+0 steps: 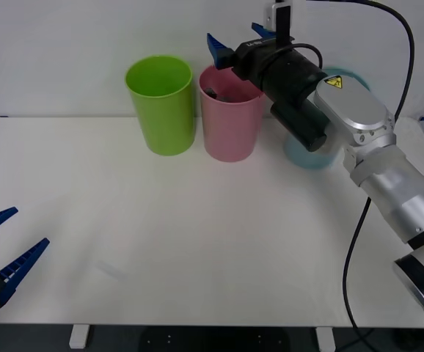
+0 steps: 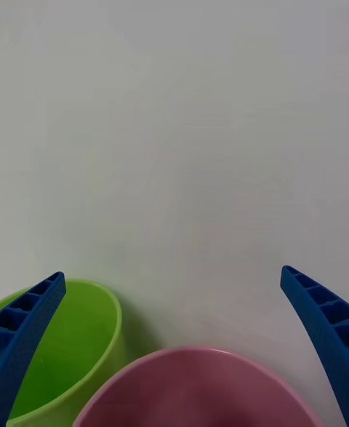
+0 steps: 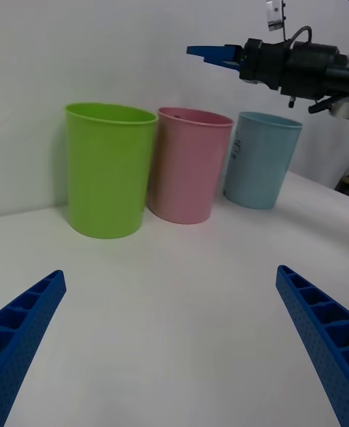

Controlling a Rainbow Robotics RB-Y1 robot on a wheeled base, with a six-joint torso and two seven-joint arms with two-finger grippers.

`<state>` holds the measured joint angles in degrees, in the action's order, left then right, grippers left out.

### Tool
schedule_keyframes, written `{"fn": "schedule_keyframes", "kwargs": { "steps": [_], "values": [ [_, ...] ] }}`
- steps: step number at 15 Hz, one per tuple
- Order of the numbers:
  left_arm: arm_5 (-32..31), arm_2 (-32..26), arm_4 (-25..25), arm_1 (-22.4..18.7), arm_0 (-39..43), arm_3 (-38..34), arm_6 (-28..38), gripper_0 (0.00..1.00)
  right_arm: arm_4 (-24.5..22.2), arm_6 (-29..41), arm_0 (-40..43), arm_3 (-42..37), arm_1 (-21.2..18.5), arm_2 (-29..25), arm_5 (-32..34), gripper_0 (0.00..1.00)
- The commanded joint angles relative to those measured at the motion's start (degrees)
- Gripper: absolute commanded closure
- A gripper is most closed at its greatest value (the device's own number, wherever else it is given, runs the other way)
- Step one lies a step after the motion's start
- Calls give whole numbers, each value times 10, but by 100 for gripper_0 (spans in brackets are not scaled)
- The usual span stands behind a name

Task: Grasp the object on the table and drop it into the matching bin: aluminum can to the light blue bin, PET bottle to the pink bin.

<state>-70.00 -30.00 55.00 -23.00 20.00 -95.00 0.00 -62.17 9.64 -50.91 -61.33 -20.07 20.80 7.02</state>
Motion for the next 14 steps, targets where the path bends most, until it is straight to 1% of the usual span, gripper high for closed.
{"fn": "schedule_keyframes", "kwargs": {
  "steps": [1, 7, 8, 12, 14],
  "values": [
    [0, 0, 0, 0, 0, 0, 0, 0, -1, 1, 40, -61, -19, -2, 0, 0],
    [0, 0, 0, 0, 0, 0, 0, 0, 3, 1, 136, -194, -83, -4, 12, 0],
    [0, 0, 0, 0, 0, 0, 0, 0, 6, -1, 154, -214, -96, -10, 27, 0],
    [0, 0, 0, 0, 0, 0, 0, 0, 8, -7, 223, -272, -139, -62, 126, 0],
    [0, 0, 0, 0, 0, 0, 0, 0, 7, -14, 260, -292, -151, -94, 171, 0]
  ]
}}
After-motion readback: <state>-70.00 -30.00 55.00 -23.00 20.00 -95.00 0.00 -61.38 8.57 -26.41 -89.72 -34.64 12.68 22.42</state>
